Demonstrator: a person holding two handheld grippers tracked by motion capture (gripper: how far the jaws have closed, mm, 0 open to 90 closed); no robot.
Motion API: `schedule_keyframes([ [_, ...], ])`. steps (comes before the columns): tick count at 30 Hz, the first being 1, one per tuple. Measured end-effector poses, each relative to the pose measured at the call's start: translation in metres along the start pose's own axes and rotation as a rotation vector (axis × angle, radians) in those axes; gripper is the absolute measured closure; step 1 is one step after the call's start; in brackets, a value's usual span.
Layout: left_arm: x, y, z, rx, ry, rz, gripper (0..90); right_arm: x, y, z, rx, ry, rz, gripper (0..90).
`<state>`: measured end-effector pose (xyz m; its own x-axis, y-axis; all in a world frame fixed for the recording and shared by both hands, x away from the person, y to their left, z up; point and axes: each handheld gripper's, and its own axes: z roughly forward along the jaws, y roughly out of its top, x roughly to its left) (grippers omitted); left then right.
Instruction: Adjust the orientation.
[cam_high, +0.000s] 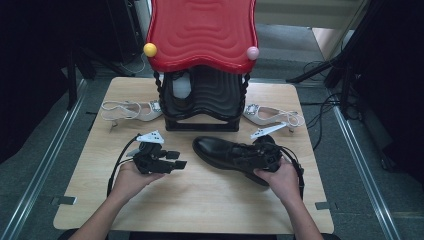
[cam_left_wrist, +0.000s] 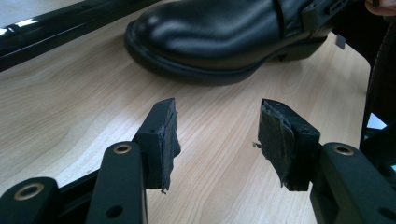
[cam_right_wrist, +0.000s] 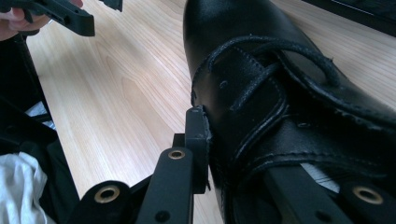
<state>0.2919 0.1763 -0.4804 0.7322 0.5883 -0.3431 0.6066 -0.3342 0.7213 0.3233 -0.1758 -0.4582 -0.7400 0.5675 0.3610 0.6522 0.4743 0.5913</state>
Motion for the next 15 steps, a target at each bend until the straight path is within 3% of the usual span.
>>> schedule_keyframes([
  [8, 0.0, -0.001, 0.0, -0.007, 0.002, -0.002, 49.3, 0.013, 0.013, 0.026, 0.029, 0.006, -0.008, 82.0],
  [15, 0.0, -0.001, 0.0, -0.008, 0.0, 0.004, 55.5, 0.026, 0.024, 0.052, 0.019, 0.029, -0.004, 81.8],
])
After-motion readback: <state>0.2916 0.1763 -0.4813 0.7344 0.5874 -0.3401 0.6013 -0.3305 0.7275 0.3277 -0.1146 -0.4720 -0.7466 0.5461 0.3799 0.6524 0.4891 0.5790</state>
